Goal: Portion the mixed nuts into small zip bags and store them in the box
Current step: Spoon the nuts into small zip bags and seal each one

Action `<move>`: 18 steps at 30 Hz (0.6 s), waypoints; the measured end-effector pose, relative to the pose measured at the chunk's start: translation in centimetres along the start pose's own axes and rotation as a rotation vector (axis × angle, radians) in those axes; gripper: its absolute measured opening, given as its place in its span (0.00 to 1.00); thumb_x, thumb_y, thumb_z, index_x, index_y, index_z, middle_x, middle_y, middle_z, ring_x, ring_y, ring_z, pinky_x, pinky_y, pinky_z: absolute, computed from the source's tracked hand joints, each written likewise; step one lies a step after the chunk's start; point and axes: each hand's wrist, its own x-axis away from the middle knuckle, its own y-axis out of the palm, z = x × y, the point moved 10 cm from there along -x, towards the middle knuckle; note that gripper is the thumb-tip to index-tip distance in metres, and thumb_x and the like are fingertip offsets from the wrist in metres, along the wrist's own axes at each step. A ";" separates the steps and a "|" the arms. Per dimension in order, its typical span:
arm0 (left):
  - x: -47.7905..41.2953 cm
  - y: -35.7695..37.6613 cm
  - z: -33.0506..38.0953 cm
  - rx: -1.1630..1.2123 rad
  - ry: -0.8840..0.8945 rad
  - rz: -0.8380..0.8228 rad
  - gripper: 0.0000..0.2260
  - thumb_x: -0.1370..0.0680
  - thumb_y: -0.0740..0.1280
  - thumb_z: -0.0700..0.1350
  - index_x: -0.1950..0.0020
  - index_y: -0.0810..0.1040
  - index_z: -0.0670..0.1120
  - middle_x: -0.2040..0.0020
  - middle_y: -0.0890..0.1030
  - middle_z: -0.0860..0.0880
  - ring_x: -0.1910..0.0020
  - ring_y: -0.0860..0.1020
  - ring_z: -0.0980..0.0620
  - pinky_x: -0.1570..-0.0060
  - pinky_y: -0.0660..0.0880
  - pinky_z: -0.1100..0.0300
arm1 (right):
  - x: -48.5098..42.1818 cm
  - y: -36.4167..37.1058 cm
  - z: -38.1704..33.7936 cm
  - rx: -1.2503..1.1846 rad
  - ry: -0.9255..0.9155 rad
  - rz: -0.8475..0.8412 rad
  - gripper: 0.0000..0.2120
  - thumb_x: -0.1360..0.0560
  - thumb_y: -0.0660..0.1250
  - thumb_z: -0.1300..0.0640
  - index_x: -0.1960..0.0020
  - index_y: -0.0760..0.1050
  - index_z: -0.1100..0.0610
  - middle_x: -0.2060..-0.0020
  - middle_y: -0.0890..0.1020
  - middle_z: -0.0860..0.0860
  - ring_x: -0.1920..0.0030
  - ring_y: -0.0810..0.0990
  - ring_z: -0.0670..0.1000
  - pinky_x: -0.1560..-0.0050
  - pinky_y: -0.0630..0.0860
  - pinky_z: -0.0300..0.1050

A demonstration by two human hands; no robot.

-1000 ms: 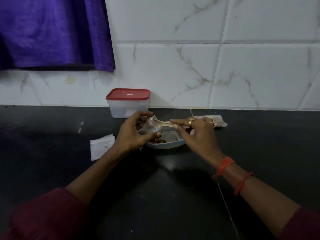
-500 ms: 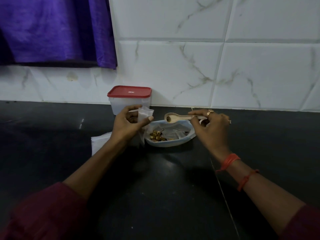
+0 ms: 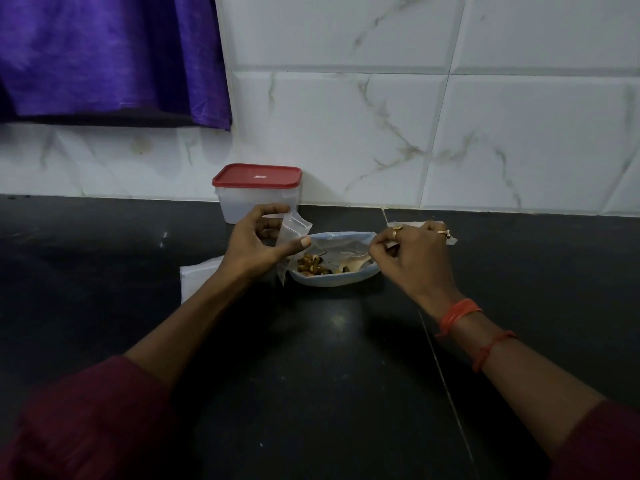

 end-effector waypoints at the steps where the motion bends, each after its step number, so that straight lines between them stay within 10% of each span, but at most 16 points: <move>1: 0.1 0.1 0.1 -0.004 -0.001 -0.009 0.33 0.35 0.78 0.52 0.32 0.73 0.51 0.44 0.76 0.56 0.49 0.76 0.62 0.56 0.74 0.70 | 0.1 0.1 0.1 -0.021 0.027 -0.007 0.14 0.26 0.63 0.48 0.61 0.85 0.51 0.72 0.82 0.45 0.70 0.71 0.45 0.50 0.59 0.39; 6: 0.2 0.3 0.1 -0.010 -0.005 -0.038 0.36 0.37 0.77 0.55 0.31 0.72 0.49 0.40 0.78 0.51 0.44 0.79 0.54 0.51 0.78 0.63 | 0.7 2.1 1.6 -0.161 0.235 -0.160 0.14 0.27 0.65 0.46 0.56 0.87 0.51 0.65 0.86 0.47 0.63 0.82 0.48 0.58 0.79 0.45; 18: 0.2 1.0 0.1 -0.060 0.018 -0.130 0.39 0.39 0.78 0.55 0.30 0.71 0.49 0.39 0.78 0.49 0.44 0.78 0.54 0.53 0.78 0.65 | 1.8 3.5 3.6 -0.215 0.475 -0.247 0.09 0.25 0.68 0.49 0.59 0.86 0.49 0.66 0.85 0.46 0.57 0.82 0.50 0.51 0.80 0.52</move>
